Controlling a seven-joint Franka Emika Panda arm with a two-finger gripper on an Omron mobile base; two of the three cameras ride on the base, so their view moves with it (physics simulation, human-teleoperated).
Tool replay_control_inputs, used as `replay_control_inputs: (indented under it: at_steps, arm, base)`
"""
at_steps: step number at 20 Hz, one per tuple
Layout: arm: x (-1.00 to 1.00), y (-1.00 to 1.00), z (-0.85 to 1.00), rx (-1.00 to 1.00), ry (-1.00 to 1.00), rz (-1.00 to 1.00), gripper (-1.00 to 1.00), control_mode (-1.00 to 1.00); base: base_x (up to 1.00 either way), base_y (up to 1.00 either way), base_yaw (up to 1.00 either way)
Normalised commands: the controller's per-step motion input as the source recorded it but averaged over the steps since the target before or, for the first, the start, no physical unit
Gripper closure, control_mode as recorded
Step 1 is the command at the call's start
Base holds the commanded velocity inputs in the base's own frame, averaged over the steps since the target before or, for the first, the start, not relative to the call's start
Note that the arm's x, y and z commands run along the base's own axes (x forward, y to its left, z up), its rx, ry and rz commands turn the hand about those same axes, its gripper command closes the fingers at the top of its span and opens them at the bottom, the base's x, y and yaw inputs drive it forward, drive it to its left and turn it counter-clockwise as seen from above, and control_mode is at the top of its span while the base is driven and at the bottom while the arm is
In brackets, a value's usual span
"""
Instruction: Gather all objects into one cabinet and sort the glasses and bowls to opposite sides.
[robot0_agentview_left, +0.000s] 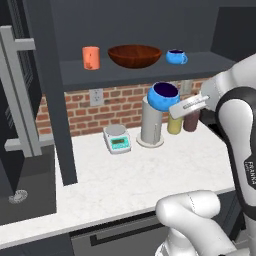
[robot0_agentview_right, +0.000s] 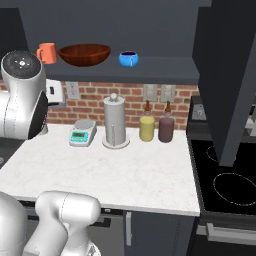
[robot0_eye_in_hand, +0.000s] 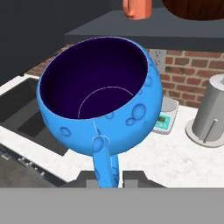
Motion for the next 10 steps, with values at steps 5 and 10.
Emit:
replay_control_inputs:
  at_steps: [5, 10]
  arm:
    - [0.00, -0.14, 0.00, 0.00, 0.00, 0.00, 1.00, -1.00]
    - [0.00, -0.44, 0.00, 0.00, 0.02, -0.02, 1.00, -1.00]
  base:
    - [0.02, -0.01, 0.00]
    - [0.00, 0.00, 0.00]
